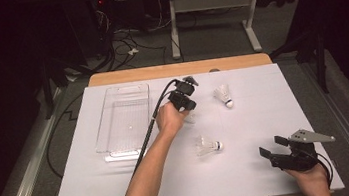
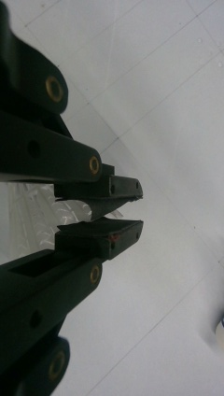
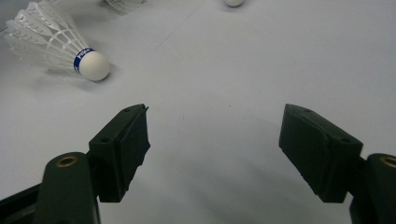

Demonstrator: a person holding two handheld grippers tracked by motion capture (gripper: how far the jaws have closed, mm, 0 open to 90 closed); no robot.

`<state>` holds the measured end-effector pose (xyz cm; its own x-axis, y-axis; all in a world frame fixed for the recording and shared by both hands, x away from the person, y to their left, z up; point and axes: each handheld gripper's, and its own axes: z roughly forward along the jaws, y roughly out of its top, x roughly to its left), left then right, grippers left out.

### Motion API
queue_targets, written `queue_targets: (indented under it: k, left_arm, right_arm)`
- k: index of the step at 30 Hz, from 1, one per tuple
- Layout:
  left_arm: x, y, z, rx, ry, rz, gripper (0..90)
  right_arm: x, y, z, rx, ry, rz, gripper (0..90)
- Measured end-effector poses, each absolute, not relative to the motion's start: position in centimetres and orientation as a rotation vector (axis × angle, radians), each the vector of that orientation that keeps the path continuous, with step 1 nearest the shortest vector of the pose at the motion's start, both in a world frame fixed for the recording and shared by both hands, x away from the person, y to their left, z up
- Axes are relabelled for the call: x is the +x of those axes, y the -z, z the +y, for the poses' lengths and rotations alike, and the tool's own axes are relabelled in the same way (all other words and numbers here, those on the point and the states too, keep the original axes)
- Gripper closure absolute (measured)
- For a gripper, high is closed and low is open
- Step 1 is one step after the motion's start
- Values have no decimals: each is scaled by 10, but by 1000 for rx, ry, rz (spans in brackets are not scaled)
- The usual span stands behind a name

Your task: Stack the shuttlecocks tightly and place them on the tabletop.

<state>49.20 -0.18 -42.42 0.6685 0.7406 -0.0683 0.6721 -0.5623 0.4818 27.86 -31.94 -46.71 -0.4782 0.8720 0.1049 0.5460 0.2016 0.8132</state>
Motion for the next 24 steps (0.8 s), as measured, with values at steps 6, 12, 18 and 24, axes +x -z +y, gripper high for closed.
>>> queue_targets:
  k: [6,12,18,24]
  left_arm:
    - [493,426,-2,2411,-183,1112,738]
    - [493,428,-5,2407,-172,1131,703]
    - [494,431,-7,2410,-168,1144,671]
    - [493,430,-8,2397,-166,1145,595]
  right_arm:
    - [279,467,-319,1324,-1175,2105,245]
    - [279,467,-319,1324,-1175,2105,245]
    - [279,467,-319,1324,-1176,2105,245]
    - [279,467,-319,1325,-1175,2106,245]
